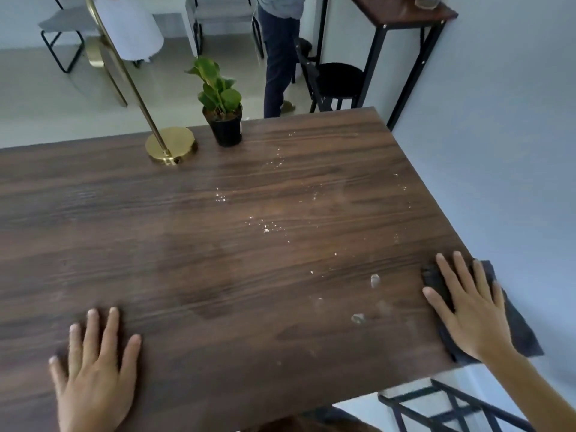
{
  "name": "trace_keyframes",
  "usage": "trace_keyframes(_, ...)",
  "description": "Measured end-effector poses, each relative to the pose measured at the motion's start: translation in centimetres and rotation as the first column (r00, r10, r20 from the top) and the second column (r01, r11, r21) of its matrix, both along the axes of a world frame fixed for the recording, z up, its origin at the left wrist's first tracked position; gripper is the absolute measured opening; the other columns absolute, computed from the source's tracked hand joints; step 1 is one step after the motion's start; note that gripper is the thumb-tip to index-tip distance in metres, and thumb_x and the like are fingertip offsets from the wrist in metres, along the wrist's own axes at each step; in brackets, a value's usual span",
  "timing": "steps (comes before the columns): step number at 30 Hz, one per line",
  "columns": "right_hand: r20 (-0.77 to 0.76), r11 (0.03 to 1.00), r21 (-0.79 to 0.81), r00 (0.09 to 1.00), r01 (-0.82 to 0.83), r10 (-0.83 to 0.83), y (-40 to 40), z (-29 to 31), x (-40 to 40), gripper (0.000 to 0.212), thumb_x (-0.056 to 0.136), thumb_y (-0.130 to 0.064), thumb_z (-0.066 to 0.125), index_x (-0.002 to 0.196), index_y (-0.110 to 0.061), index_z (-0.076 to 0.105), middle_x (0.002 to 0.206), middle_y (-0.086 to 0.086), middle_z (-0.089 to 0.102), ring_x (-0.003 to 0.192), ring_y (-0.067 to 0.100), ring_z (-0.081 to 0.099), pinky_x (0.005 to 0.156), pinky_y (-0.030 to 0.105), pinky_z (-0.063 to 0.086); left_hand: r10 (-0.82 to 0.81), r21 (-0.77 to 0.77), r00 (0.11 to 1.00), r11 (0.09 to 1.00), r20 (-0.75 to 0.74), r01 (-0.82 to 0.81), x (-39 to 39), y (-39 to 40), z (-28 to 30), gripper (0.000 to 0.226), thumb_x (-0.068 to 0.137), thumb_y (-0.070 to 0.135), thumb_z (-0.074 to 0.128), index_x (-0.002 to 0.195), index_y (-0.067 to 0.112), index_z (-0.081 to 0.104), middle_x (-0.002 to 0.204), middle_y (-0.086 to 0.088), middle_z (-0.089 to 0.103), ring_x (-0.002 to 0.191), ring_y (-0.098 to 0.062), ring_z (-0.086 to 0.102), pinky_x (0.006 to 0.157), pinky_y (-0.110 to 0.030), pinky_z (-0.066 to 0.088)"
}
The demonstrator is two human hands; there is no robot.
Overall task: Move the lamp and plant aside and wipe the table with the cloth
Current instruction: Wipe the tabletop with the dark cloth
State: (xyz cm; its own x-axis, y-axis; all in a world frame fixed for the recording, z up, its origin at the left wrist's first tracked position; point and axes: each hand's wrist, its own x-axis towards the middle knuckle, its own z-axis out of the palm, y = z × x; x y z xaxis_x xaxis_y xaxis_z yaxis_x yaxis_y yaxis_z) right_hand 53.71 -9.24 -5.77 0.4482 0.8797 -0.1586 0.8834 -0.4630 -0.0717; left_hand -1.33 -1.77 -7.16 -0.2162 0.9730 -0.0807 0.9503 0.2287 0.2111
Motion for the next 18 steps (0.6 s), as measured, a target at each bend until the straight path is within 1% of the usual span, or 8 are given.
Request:
trace_keyframes(3, -0.030, 0.966, 0.048, 0.967, 0.255, -0.254, 4.7, 0.1, -3.7, 0.091, 0.081, -0.078, -0.011, 0.156, -0.030, 0.004, 0.166, 0.008, 0.006, 0.150, 0.037, 0.003, 0.117, 0.064, 0.007, -0.011, -0.013, 1.000, 1.000, -0.004, 0.011, 0.1, 0.2, 0.0, 0.075, 0.082, 0.066, 0.013, 0.150, 0.034, 0.019, 0.161, 0.002, 0.013, 0.148, -0.025, 0.008, 0.113, -0.060, 0.011)
trace_keyframes(5, -0.059, 0.970, 0.052, 0.970, 0.238, -0.235, 9.0, 0.1, -9.1, 0.086, 0.086, -0.072, -0.007, 0.157, -0.025, 0.005, 0.165, 0.012, 0.006, 0.149, 0.040, 0.002, 0.115, 0.066, 0.006, -0.026, -0.020, 1.000, 0.999, 0.002, 0.026, 0.1, 0.0, 0.1, 0.073, 0.085, 0.064, 0.013, 0.150, 0.033, 0.017, 0.161, 0.001, 0.012, 0.148, -0.024, 0.005, 0.114, -0.059, 0.008)
trace_keyframes(7, -0.068, 0.996, 0.074, 0.996, 0.058, -0.053, 12.8, -0.1, -17.4, 0.072, 0.096, -0.062, 0.013, 0.157, -0.023, 0.009, 0.165, 0.012, 0.006, 0.149, 0.041, 0.002, 0.115, 0.066, 0.004, -0.046, -0.019, 0.999, 0.999, -0.004, 0.046, 0.1, -0.1, 0.3, 0.067, 0.090, 0.058, 0.015, 0.150, 0.030, 0.017, 0.162, 0.000, 0.011, 0.148, -0.025, 0.004, 0.114, -0.058, 0.007)
trace_keyframes(9, -0.083, 0.976, 0.125, 0.978, -0.180, 0.191, 14.3, -0.6, -26.7, 0.066, 0.099, -0.054, 0.023, 0.156, -0.022, 0.015, 0.165, 0.012, 0.009, 0.150, 0.041, 0.004, 0.115, 0.064, 0.000, -0.053, -0.016, 0.999, 0.998, -0.003, 0.053, -0.2, -0.2, 0.3, 0.059, 0.097, 0.050, 0.020, 0.151, 0.027, 0.017, 0.162, -0.001, 0.009, 0.149, -0.024, 0.002, 0.115, -0.058, 0.006)
trace_keyframes(12, -0.142, 0.829, 0.168, 0.819, -0.533, 0.555, 11.5, -0.7, -34.8, 0.060, 0.100, -0.047, 0.023, 0.155, -0.022, 0.023, 0.163, 0.011, 0.020, 0.149, 0.038, 0.012, 0.118, 0.061, 0.009, -0.062, -0.027, 0.998, 0.998, 0.009, 0.062, -0.3, -0.4, 0.2, 0.057, 0.098, 0.042, 0.026, 0.151, 0.026, 0.017, 0.162, -0.001, 0.009, 0.149, -0.025, 0.002, 0.115, -0.058, 0.005)
trace_keyframes(14, -0.137, 0.748, 0.219, 0.740, -0.626, 0.659, 7.8, -0.9, -32.9, 0.056, 0.101, -0.045, 0.023, 0.154, -0.026, 0.026, 0.162, 0.006, 0.024, 0.149, 0.033, 0.017, 0.119, 0.056, 0.014, -0.069, -0.010, 0.997, 0.998, 0.016, 0.069, -0.4, -0.4, 0.2, 0.056, 0.098, 0.040, 0.030, 0.151, 0.025, 0.020, 0.161, -0.003, 0.012, 0.148, -0.028, 0.005, 0.114, -0.059, 0.006)
trace_keyframes(16, -0.070, 0.825, 0.238, 0.838, -0.513, 0.541, 3.9, -1.3, -26.9, 0.055, 0.101, -0.048, 0.024, 0.154, -0.033, 0.025, 0.162, 0.001, 0.025, 0.149, 0.030, 0.021, 0.117, 0.056, 0.020, -0.075, -0.002, 0.997, 0.997, 0.021, 0.075, -0.4, -0.4, 0.2, 0.055, 0.098, 0.038, 0.032, 0.151, 0.024, 0.021, 0.161, -0.005, 0.014, 0.148, -0.030, 0.007, 0.113, -0.060, 0.006)
trace_keyframes(18, 0.006, 0.954, 0.193, 0.972, -0.231, 0.234, 0.7, -1.3, -18.8, 0.057, 0.099, -0.055, 0.020, 0.154, -0.041, 0.017, 0.164, -0.003, 0.018, 0.150, 0.030, 0.016, 0.117, 0.060, 0.017, -0.070, -0.005, 0.997, 0.998, 0.023, 0.070, -0.3, -0.4, 0.3, 0.056, 0.098, 0.039, 0.030, 0.151, 0.024, 0.020, 0.161, -0.005, 0.013, 0.148, -0.029, 0.005, 0.114, -0.060, 0.005)
